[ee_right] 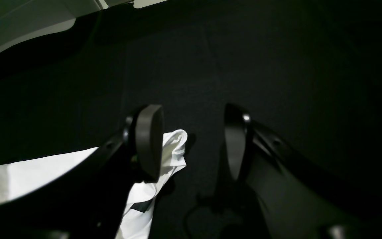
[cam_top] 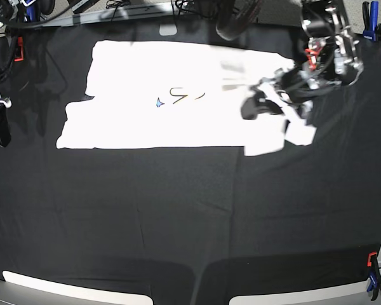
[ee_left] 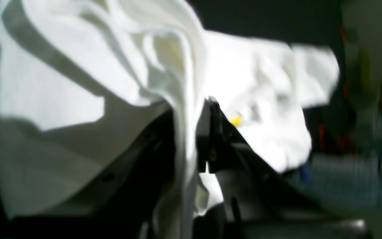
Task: Layout the t-shirt on the table in an organized manner, then fold the t-shirt properly
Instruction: 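Fold the shirt end with the left gripper toward the middle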
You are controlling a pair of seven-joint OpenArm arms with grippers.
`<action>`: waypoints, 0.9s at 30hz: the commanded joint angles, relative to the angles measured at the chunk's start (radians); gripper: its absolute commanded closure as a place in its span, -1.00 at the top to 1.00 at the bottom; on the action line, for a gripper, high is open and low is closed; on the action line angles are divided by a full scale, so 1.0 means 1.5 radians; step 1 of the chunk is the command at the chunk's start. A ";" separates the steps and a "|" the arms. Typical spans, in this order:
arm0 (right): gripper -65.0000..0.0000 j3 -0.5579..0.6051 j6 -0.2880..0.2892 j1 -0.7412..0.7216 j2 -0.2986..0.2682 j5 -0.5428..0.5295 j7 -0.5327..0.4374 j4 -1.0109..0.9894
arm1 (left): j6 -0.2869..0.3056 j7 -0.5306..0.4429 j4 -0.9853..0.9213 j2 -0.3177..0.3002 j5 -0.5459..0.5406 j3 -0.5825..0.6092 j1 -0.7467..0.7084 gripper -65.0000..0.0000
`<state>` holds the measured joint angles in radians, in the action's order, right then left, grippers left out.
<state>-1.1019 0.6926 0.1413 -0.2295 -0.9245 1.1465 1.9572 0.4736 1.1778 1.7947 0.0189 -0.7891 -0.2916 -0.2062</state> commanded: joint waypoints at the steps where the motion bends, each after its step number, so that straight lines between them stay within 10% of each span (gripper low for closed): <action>1: -0.11 -0.003 0.004 -0.006 -0.012 -0.019 -0.018 0.012 | 0.003 -0.018 0.012 -0.004 -0.015 0.010 0.005 -1.00; 7: -0.11 -0.003 0.004 -0.006 -0.012 -0.018 -0.020 0.012 | 0.003 -0.015 0.012 -0.003 -0.015 0.048 0.005 -1.00; 13: -0.11 -0.003 0.004 -0.005 -0.012 -0.018 -0.020 0.012 | 0.006 0.029 0.012 -0.003 -0.032 0.048 0.007 -0.11; 19: -0.11 -0.003 0.004 -0.008 -0.012 -0.012 -0.021 0.012 | 0.079 0.106 0.012 -0.004 -0.228 0.052 0.007 -0.09; 27: -0.11 -0.003 0.004 -0.009 -0.011 0.063 -0.038 -0.011 | 0.084 0.105 0.012 -0.004 -0.248 0.052 0.008 -0.09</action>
<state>-1.1019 0.6926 0.1333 -0.2295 -0.8131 1.1164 1.9289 0.5888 1.3434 1.7950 0.0113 -1.1294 -0.2150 -0.2043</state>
